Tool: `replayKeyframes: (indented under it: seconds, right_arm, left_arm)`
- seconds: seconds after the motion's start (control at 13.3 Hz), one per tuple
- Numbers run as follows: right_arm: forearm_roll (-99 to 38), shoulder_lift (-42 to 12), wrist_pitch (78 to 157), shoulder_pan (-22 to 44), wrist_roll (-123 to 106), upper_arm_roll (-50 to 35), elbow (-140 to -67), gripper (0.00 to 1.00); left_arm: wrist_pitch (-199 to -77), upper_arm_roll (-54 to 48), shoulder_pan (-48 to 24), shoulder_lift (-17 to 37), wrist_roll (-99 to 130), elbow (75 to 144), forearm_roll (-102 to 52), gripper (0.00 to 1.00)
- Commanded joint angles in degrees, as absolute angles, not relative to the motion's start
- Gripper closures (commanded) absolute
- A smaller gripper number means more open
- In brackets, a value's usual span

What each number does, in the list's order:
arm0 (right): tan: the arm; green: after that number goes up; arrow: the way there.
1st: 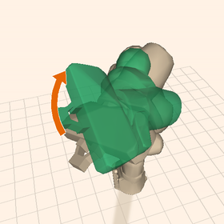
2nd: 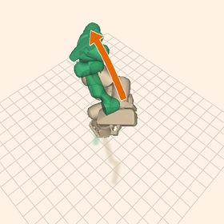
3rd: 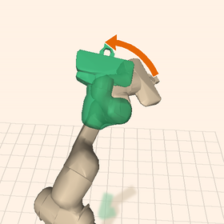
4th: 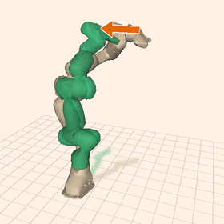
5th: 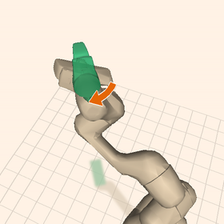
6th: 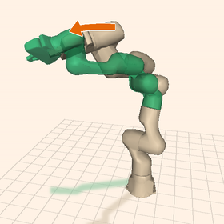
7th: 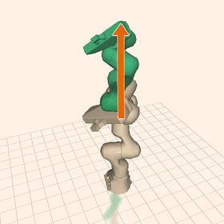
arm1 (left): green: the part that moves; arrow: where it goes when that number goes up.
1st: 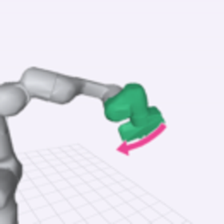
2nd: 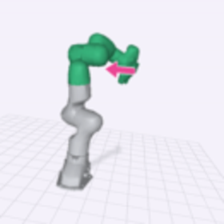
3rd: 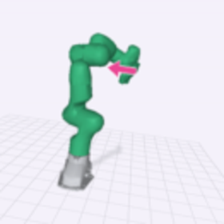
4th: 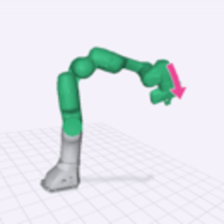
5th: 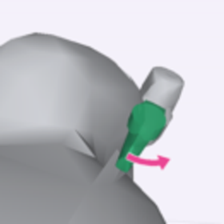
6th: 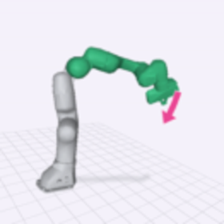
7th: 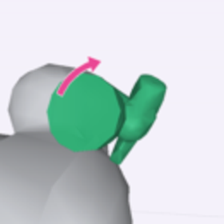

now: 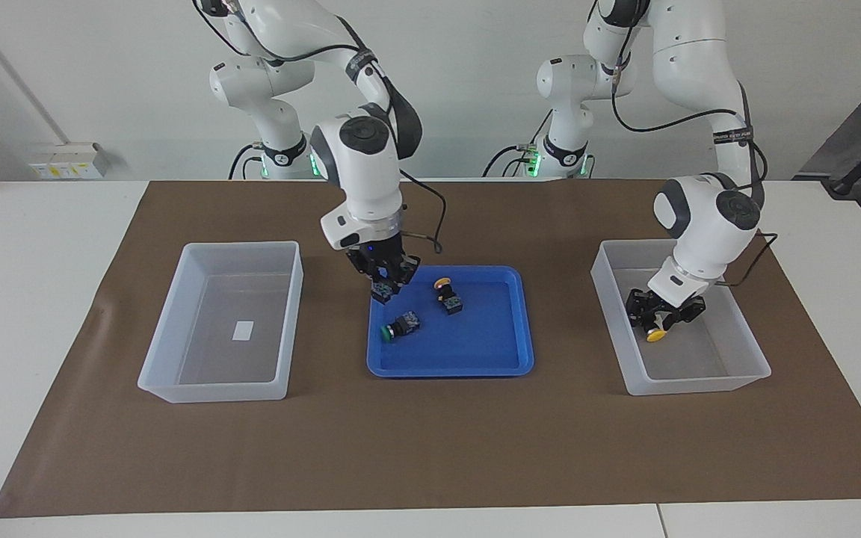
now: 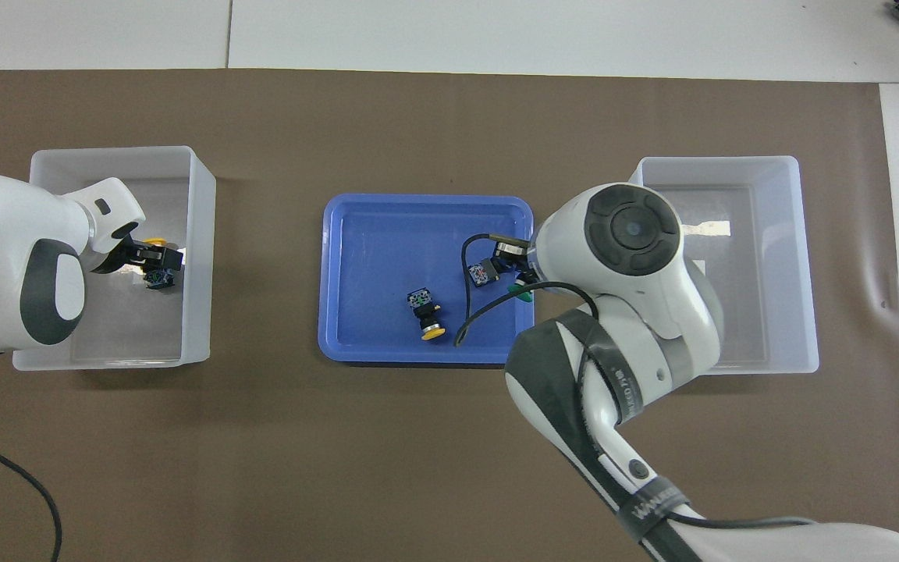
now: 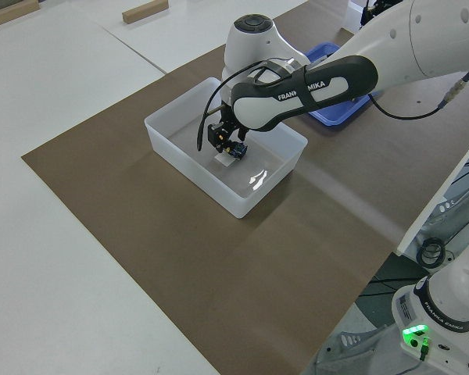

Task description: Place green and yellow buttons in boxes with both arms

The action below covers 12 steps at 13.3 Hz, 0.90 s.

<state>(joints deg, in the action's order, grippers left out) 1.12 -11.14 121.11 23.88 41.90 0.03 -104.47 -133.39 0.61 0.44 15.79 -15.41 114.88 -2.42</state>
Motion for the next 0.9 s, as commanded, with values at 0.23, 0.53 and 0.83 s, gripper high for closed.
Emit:
replayKeyframes:
  seconds: [0.23,0.53,0.83]
  right_arm:
    - [0.18,-7.56,115.49,7.68,10.86,-0.18,-105.81,1.0]
    - [0.18,-6.68,121.09,0.28,-1.04,-0.18,-112.83,1.0]
    - [0.18,-10.71,133.74,-1.23,-1.41,-0.18,-117.25,1.0]
  left_arm:
    - [-105.95,1.05,0.62,14.59,-15.73,95.3,-2.46,0.1]
    - [-100.38,0.44,-4.55,12.31,-5.93,94.39,-2.55,0.1]
    - [-101.68,0.26,-15.62,11.87,15.25,95.01,-2.72,0.1]
